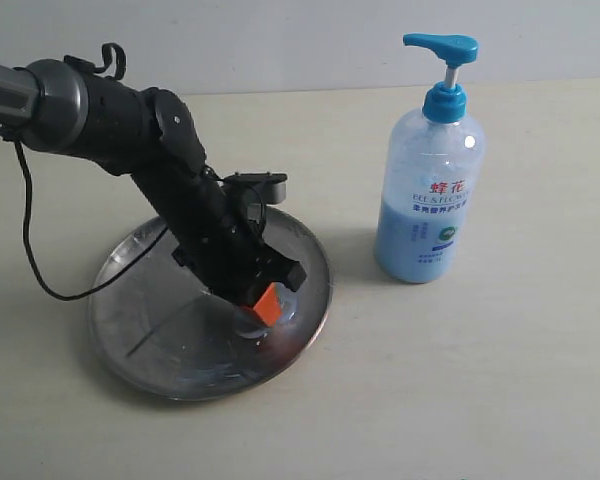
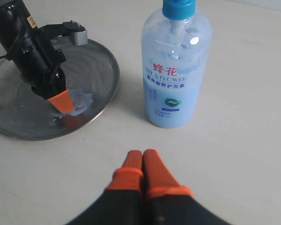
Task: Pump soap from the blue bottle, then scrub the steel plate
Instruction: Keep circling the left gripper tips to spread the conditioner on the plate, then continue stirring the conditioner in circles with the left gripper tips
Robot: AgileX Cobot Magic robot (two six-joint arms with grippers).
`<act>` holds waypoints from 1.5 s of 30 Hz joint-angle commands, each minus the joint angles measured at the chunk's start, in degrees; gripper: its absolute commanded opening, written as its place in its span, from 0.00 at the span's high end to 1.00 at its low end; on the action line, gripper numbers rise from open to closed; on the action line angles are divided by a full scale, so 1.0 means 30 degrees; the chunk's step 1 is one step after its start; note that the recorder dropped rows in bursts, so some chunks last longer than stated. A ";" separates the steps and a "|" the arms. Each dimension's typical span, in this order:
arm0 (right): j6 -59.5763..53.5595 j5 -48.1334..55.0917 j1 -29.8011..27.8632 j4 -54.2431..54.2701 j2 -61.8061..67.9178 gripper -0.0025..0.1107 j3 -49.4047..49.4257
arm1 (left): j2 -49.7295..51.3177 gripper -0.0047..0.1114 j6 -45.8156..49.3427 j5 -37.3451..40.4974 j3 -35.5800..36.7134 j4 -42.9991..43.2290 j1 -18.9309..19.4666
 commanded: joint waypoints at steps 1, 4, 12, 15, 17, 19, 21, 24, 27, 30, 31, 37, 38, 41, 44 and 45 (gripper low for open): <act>-0.0075 -0.0314 -0.0018 0.0081 -0.0054 0.98 0.0082 | 0.0311 0.96 0.1632 -0.0557 0.0231 -0.2260 -0.0028; -0.0075 -0.0314 -0.0018 0.0081 -0.0054 0.98 0.0082 | 0.0311 0.96 0.1672 -0.2101 0.0231 -0.2425 -0.0028; -0.0075 -0.0314 -0.0018 0.0081 -0.0054 0.98 0.0082 | 0.0311 0.96 0.1580 -0.3634 0.0231 -0.1485 -0.0028; -0.0075 -0.0314 -0.0018 0.0081 -0.0054 0.98 0.0082 | 0.0311 0.96 -0.0240 -0.3171 0.0231 0.1359 -0.0028; -0.0075 -0.0314 -0.0018 0.0081 -0.0054 0.98 0.0082 | 0.0311 0.96 -0.1636 -0.2402 0.0231 0.3553 -0.0028; -0.0075 -0.0314 -0.0018 0.0081 -0.0054 0.98 0.0082 | 0.0311 0.96 -0.2058 -0.1276 0.0231 0.4679 -0.0028; -0.0075 -0.0314 -0.0018 0.0081 -0.0054 0.98 0.0082 | 0.0311 0.96 -0.2058 -0.0091 0.0231 0.4716 -0.0028; -0.0075 -0.0314 -0.0018 0.0081 -0.0054 0.98 0.0082 | 0.0311 0.96 -0.1929 0.1222 0.0231 0.4145 -0.0028; -0.0075 -0.0314 -0.0018 0.0081 -0.0054 0.98 0.0082 | 0.0311 0.96 -0.1815 0.1410 0.0231 0.2941 -0.0028; -0.0075 -0.0314 -0.0018 0.0081 -0.0054 0.98 0.0082 | 0.0311 0.96 -0.0648 0.1168 0.0231 0.0839 -0.0028; -0.0075 -0.0308 -0.0018 0.0174 -0.0054 0.98 0.0082 | 0.0311 0.96 -0.0549 0.0975 0.0231 0.0537 -0.0028; -0.0075 -0.0308 -0.0018 0.0211 -0.0054 0.98 0.0082 | 0.0311 0.96 -0.0328 -0.2191 0.0231 -0.0822 -0.0028; -0.0075 -0.0308 -0.0018 0.0211 -0.0054 0.98 0.0082 | 0.0311 0.96 -0.0328 -0.2648 0.0231 -0.0862 -0.0028; -0.0075 -0.0308 -0.0018 0.0211 -0.0054 0.98 0.0082 | 0.0311 0.96 -0.0229 -0.2929 0.0231 -0.0469 -0.0028; -0.0075 -0.0308 -0.0018 0.0211 -0.0054 0.98 0.0082 | 0.0311 0.96 -0.0229 -0.2980 0.0231 0.0609 -0.0028; -0.0075 -0.0308 -0.0018 0.0211 -0.0054 0.98 0.0082 | 0.0311 0.96 -0.0275 -0.2980 0.0231 0.1060 -0.0028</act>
